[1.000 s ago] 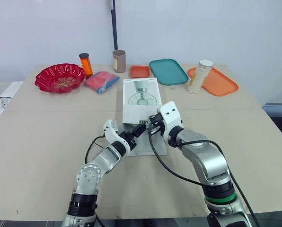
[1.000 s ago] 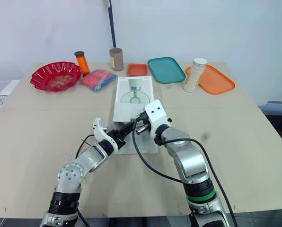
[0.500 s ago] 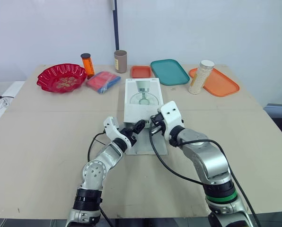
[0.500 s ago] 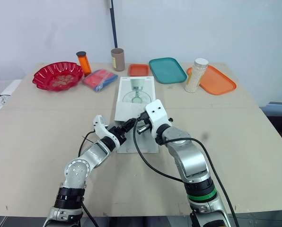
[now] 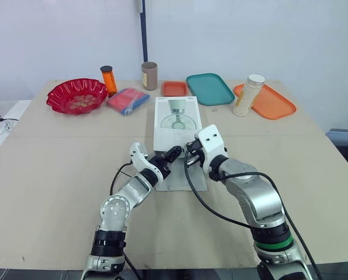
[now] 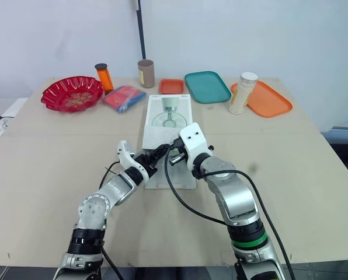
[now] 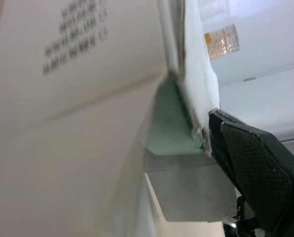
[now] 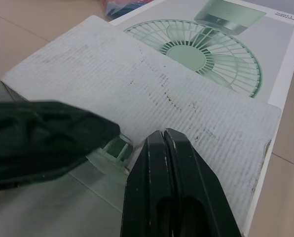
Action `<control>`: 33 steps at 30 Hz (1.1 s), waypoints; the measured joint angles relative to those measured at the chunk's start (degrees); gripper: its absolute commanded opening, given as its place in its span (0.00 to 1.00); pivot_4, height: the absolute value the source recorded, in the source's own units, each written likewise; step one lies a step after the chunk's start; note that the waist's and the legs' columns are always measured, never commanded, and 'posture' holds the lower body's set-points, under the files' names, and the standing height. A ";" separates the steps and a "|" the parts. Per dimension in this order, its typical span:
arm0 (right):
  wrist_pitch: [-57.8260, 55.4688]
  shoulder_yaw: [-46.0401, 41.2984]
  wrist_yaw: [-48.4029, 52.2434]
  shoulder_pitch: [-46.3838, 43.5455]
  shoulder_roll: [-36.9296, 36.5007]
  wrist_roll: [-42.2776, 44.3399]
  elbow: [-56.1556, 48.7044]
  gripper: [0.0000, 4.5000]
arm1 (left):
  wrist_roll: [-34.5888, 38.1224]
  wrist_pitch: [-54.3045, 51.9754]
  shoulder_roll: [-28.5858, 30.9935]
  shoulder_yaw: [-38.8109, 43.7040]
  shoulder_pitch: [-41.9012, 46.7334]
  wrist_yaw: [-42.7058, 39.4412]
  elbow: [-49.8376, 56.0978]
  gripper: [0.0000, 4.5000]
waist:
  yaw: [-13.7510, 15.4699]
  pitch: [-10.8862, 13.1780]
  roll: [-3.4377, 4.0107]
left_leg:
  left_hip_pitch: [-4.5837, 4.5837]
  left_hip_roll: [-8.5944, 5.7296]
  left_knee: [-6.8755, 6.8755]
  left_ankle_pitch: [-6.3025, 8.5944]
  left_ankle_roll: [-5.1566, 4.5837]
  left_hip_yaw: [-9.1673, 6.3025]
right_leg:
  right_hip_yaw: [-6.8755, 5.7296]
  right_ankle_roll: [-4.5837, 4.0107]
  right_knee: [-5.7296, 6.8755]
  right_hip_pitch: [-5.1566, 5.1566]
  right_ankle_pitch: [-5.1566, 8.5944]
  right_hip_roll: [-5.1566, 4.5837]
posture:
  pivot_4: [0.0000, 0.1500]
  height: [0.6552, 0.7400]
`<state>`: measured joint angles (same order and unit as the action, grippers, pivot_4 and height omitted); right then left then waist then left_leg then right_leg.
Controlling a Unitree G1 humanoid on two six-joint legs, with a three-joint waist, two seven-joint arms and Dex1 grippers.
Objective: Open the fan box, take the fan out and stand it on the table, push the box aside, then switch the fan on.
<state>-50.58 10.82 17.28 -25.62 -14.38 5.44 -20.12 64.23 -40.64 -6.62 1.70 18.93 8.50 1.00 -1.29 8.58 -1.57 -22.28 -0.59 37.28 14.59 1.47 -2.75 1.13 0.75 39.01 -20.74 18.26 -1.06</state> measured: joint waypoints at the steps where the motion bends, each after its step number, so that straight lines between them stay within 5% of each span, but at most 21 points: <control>1: 0.00 0.00 0.00 0.01 0.02 0.00 0.00 0.00 | 0.05 -0.69 -0.03 -0.32 0.08 0.00 -0.06 0.99 | -0.06 0.00 0.00 | -0.01 0.00 -0.01 0.00 0.00 0.01 | 0.01 -0.01 -0.01 -0.02 -0.01 0.00 | 1.00 0.98; 3: 0.00 -0.03 0.03 -0.03 0.01 -0.04 -0.02 0.00 | 0.11 -1.91 -0.11 -0.88 0.30 0.19 -0.06 0.99 | -0.08 0.00 0.00 | -0.01 0.00 -0.05 0.01 0.00 0.01 | 0.02 -0.03 -0.02 -0.03 -0.01 0.00 | 1.00 0.98; 7: 0.00 -0.02 -0.01 -0.07 0.22 -0.07 0.11 0.00 | 0.60 -2.19 -0.30 -0.84 0.62 0.95 -0.03 0.75 | -0.08 0.00 -0.01 | -0.01 0.01 -0.06 0.01 0.00 0.01 | 0.02 -0.03 -0.02 -0.03 -0.01 0.00 | 1.00 0.98; 33: 0.01 0.21 0.09 -0.11 0.37 -0.08 -0.08 0.00 | 2.28 -2.24 -0.54 2.20 -0.16 4.53 3.45 0.75 | -0.10 0.06 -0.09 | 0.02 0.02 -0.22 -0.03 0.06 0.06 | 0.07 0.06 -0.07 -0.09 0.04 0.01 | 1.00 0.98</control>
<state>-50.58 11.03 17.37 -25.73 -14.01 5.36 -20.21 66.51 -42.88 -7.16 3.90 18.77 13.03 4.45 -1.40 8.64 -1.66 -22.26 -0.58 37.06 14.56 1.53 -2.69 1.20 0.81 38.93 -20.83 18.29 -1.05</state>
